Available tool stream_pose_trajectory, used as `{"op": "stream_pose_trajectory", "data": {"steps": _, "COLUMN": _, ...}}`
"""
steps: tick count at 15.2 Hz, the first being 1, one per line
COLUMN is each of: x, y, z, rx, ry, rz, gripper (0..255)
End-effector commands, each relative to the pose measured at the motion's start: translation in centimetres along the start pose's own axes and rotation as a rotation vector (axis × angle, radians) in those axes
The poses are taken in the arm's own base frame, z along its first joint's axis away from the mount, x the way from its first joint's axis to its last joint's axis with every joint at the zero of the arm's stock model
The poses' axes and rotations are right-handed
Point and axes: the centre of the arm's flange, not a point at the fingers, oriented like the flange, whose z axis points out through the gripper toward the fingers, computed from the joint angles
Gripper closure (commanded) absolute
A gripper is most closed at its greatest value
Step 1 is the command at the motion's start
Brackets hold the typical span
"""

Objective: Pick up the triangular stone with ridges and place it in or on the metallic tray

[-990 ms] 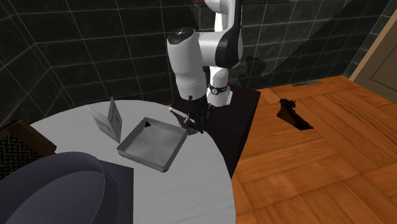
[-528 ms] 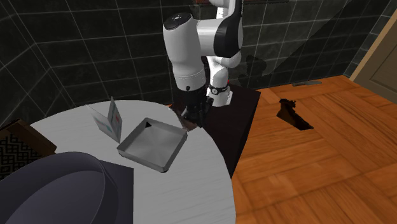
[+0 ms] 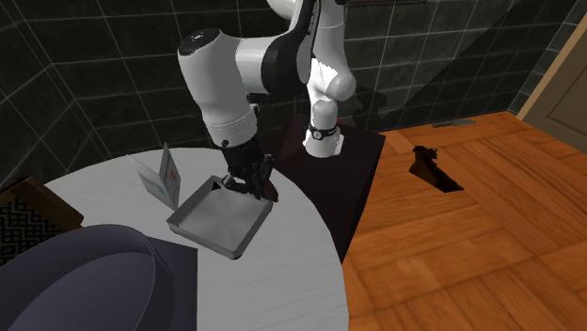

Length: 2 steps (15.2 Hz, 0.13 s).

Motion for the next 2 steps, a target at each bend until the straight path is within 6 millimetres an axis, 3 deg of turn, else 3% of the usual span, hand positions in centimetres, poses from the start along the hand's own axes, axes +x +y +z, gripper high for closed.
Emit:
{"op": "stream_pose_trajectory", "data": {"steps": 1, "x": 1.2, "y": -2.5, "z": -0.2, "rx": -0.002, "ry": 0.002, "rz": 0.001, "gripper": 255}}
{"op": "stream_pose_trajectory", "data": {"steps": 2, "x": 1.6, "y": -3.6, "z": -0.3, "rx": -0.002, "ry": 0.002, "rz": 0.001, "gripper": 255}}
